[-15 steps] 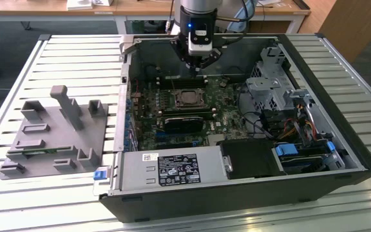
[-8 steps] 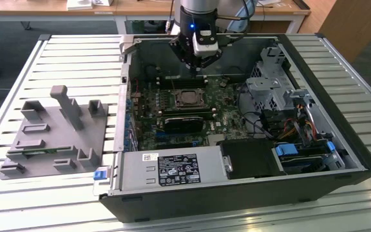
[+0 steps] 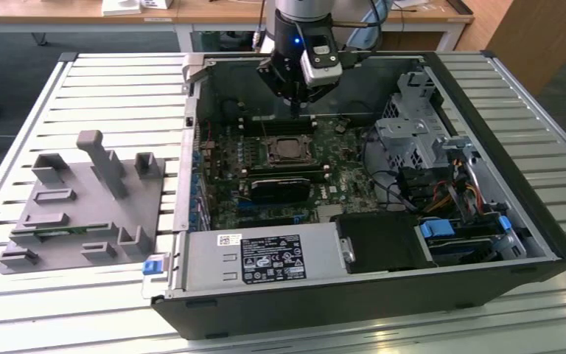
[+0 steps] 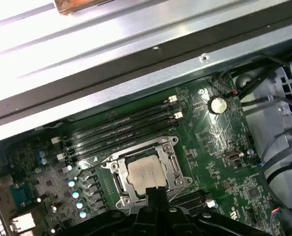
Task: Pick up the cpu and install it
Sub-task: 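Install the first cpu locking lever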
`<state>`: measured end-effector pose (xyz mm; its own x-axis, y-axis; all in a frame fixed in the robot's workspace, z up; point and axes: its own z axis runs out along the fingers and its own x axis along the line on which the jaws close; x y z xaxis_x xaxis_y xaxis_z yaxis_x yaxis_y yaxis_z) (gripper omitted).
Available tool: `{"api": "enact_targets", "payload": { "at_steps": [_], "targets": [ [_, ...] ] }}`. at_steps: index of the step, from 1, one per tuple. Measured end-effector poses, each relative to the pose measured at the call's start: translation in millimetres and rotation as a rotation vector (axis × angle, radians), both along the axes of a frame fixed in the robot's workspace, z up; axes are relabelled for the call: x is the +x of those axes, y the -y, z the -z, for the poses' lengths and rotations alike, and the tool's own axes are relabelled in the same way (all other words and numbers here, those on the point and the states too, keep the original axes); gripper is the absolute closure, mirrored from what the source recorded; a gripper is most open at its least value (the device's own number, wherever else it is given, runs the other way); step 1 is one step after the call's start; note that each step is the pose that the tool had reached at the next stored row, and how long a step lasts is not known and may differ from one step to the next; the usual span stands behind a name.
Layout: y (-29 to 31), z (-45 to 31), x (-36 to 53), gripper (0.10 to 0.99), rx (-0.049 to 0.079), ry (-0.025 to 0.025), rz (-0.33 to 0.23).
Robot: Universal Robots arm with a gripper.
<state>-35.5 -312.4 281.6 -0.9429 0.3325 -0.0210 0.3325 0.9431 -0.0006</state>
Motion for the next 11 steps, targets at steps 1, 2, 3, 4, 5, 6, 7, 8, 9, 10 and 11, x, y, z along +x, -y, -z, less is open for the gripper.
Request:
{"api": "enact_targets", "payload": {
  "at_steps": [1, 2, 3, 4, 5, 6, 7, 8, 9, 10, 11],
  "targets": [
    [0.0, 0.0, 0.0, 0.980, 0.000, 0.0000, -0.018],
    [0.0, 0.0, 0.0, 0.980, 0.000, 0.0000, -0.036],
    [0.0, 0.1, 0.0, 0.980, 0.000, 0.0000, -0.052],
    [0.0, 0.1, 0.0, 0.980, 0.000, 0.0000, -0.069],
    [0.0, 0.1, 0.0, 0.980, 0.000, 0.0000, -0.085],
    [0.0, 0.1, 0.0, 0.980, 0.000, 0.0000, -0.102],
    [0.0, 0.1, 0.0, 0.980, 0.000, 0.0000, -0.119],
    [0.0, 0.1, 0.0, 0.980, 0.000, 0.0000, -0.136],
    [0.0, 0.1, 0.0, 0.980, 0.000, 0.0000, -0.151],
    [0.0, 0.1, 0.0, 0.980, 0.000, 0.0000, -0.168],
    [0.0, 0.2, 0.0, 0.980, 0.000, 0.0000, -0.182]
  ]
}}
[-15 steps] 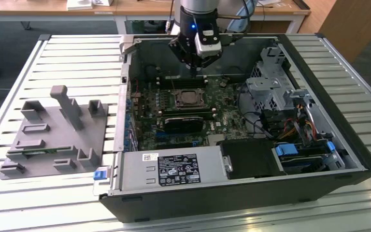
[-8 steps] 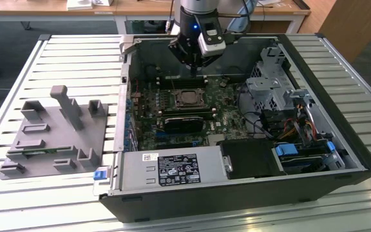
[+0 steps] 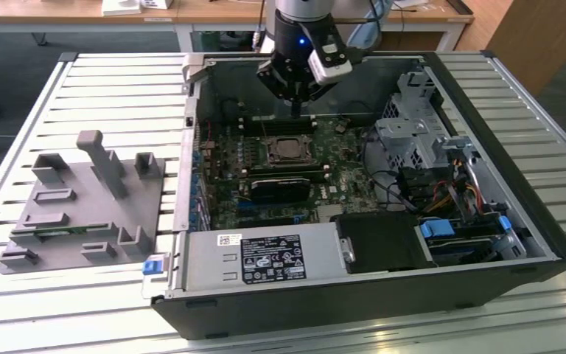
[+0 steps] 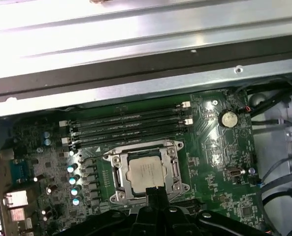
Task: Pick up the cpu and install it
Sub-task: 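Install the first cpu locking lever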
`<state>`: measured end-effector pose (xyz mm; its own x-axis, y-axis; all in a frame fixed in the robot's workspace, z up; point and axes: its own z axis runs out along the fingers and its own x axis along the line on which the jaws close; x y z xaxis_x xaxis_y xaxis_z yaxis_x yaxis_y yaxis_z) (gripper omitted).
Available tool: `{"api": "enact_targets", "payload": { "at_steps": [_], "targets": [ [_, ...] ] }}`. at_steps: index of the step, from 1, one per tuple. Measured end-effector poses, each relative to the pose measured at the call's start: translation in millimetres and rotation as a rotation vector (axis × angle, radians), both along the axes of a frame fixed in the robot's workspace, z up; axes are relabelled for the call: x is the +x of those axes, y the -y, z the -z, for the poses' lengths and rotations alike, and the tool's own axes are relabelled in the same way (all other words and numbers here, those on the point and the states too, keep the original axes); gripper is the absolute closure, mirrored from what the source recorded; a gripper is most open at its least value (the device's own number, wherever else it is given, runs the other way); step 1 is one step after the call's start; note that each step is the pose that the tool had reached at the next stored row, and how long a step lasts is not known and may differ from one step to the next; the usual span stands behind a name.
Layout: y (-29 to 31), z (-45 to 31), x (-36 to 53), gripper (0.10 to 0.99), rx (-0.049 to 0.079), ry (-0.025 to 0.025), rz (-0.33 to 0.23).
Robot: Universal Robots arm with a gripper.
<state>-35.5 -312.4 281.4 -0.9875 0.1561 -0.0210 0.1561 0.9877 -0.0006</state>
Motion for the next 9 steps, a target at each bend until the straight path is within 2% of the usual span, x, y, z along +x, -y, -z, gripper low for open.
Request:
{"api": "enact_targets", "payload": {
  "at_steps": [7, 8, 9],
  "targets": [
    [0.0, 0.0, 0.0, 0.980, 0.000, 0.0000, -0.082],
    [0.0, 0.0, 0.0, 0.980, 0.000, 0.0001, -0.139],
    [0.0, 0.1, 0.0, 0.980, 0.000, 0.0003, -0.152]
  ]
}}
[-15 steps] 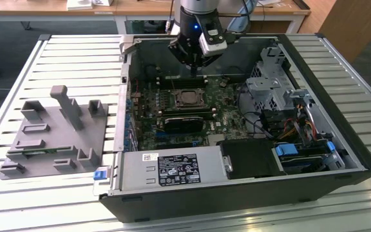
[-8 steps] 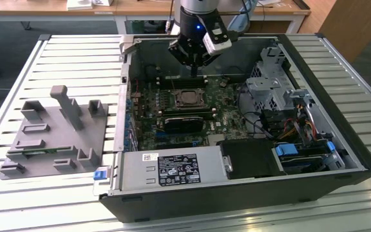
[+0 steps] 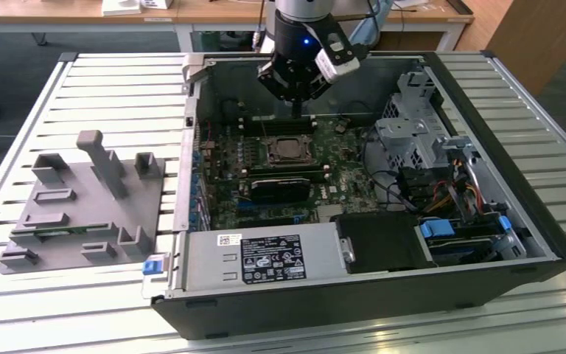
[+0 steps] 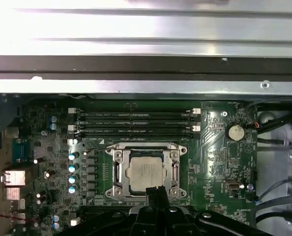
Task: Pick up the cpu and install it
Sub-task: 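Install the first cpu locking lever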
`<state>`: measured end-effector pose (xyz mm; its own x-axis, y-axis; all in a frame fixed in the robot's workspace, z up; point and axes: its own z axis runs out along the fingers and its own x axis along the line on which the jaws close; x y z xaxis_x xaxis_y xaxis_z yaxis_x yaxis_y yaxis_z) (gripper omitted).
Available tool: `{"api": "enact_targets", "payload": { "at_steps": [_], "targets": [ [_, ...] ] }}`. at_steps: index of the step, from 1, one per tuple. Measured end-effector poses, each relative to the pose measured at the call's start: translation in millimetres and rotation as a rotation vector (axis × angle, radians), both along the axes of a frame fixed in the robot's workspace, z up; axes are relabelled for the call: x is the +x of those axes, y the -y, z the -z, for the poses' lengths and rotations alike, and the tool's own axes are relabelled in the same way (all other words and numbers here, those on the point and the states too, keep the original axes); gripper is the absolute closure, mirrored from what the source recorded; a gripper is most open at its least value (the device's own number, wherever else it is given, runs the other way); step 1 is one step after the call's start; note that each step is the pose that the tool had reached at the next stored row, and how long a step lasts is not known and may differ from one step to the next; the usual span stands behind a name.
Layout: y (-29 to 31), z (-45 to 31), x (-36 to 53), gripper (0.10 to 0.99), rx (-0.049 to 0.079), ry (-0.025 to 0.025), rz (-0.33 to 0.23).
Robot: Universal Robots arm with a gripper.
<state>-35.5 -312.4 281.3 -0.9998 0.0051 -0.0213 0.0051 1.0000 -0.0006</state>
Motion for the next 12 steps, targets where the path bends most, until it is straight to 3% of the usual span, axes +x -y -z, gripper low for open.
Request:
{"api": "enact_targets", "payload": {
  "at_steps": [12],
  "targets": [
    [0.0, 0.1, -0.1, 0.980, 0.000, 0.0004, -0.059]
  ]
}}
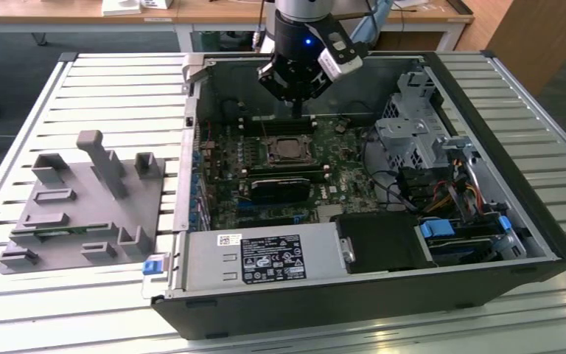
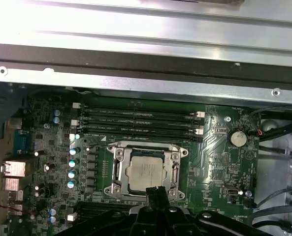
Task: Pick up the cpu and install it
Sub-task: 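Install the first cpu locking lever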
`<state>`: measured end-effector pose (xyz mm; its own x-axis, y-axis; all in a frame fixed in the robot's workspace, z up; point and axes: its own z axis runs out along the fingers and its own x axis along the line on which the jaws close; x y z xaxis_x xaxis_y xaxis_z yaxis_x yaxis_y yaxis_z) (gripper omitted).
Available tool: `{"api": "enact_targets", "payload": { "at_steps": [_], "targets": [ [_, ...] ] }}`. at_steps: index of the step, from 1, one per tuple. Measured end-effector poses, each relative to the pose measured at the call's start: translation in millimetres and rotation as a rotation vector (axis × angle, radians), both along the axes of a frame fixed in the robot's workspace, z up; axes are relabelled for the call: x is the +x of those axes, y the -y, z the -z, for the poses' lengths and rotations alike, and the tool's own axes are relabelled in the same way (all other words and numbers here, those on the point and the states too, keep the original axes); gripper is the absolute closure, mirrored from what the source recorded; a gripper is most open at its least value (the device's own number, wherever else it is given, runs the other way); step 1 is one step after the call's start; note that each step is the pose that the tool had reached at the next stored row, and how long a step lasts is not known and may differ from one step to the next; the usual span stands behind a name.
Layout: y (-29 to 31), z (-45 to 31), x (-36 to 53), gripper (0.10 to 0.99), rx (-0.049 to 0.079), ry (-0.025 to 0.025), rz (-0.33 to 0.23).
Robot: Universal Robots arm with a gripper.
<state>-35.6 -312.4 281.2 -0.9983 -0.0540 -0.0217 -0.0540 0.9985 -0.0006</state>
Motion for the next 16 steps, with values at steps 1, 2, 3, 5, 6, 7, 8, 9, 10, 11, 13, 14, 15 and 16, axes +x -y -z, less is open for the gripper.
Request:
{"api": "enact_targets", "payload": {
  "at_steps": [1, 2, 3, 5, 6, 7, 8, 9, 10, 11, 13, 14, 15, 16],
  "targets": [
    [0.0, 0.0, -0.1, 0.980, 0.000, 0.0000, 0.000],
    [0.0, 0.0, -0.4, 0.980, 0.000, 0.0000, 0.000],
    [0.0, 0.0, -0.9, 0.980, 0.000, 0.0000, 0.000],
    [0.0, 0.1, -1.8, 0.980, 0.000, 0.0001, 0.000],
    [0.0, 0.1, -2.3, 0.980, 0.000, 0.0001, 0.000],
    [0.0, 0.1, -2.8, 0.980, 0.000, 0.0000, 0.000],
    [0.0, 0.1, -3.1, 0.980, 0.000, 0.0000, 0.000],
    [0.0, 0.1, -3.5, 0.980, 0.000, 0.0000, 0.000],
    [0.0, 0.0, -3.8, 0.980, 0.000, 0.0000, 0.000],
    [0.0, 0.1, -4.1, 0.980, 0.000, 0.0000, 0.000],
    [0.0, 0.1, -4.6, 0.980, 0.000, 0.0000, 0.000],
    [0.0, 0.1, -4.9, 0.980, 0.000, 0.0000, 0.000],
    [0.0, 0.0, -5.1, 0.980, 0.000, 0.0000, 0.000],
    [0.0, 0.0, -5.4, 0.980, 0.000, 0.0000, 0.000]
  ]
}}
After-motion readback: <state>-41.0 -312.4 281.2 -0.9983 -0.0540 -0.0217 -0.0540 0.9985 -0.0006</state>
